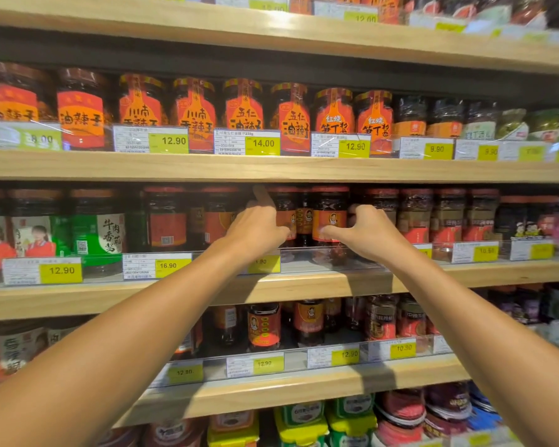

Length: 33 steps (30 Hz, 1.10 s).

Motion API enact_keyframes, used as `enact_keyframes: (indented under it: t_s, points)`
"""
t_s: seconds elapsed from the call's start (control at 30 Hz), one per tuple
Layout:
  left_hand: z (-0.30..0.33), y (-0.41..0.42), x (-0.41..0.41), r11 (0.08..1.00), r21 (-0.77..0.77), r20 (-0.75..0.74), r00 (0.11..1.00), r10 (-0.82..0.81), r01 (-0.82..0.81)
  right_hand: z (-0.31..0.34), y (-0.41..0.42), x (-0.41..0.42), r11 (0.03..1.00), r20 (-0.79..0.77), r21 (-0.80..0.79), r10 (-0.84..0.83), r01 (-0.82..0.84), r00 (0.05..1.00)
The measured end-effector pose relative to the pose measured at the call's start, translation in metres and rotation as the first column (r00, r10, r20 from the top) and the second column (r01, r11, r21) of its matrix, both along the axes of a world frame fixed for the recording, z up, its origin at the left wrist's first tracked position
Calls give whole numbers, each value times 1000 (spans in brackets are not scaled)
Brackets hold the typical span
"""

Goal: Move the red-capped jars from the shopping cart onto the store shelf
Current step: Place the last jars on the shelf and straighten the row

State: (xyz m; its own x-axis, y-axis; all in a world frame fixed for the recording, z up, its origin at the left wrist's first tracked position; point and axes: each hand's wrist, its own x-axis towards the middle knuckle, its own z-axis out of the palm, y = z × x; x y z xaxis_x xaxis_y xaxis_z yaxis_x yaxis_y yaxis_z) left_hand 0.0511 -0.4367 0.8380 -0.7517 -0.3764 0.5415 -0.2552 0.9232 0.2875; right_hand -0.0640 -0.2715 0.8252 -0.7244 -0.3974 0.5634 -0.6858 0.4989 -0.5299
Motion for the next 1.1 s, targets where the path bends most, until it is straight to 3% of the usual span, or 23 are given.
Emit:
enact_keyframes:
  t_s: [0.3,0.57,1.1]
  points:
    - [2,-5,-27,974,214,53,997,64,-73,-4,0,-12,1000,-25,-4,30,-30,999]
    - [1,-23,-12,987,155,33,998,-53,47,-3,-6,-20,999,-4,-15,44,-44,999]
    - [8,-32,-2,981,170,118,987,-111,90,-1,-11,-27,991,47,37,123,-125,991]
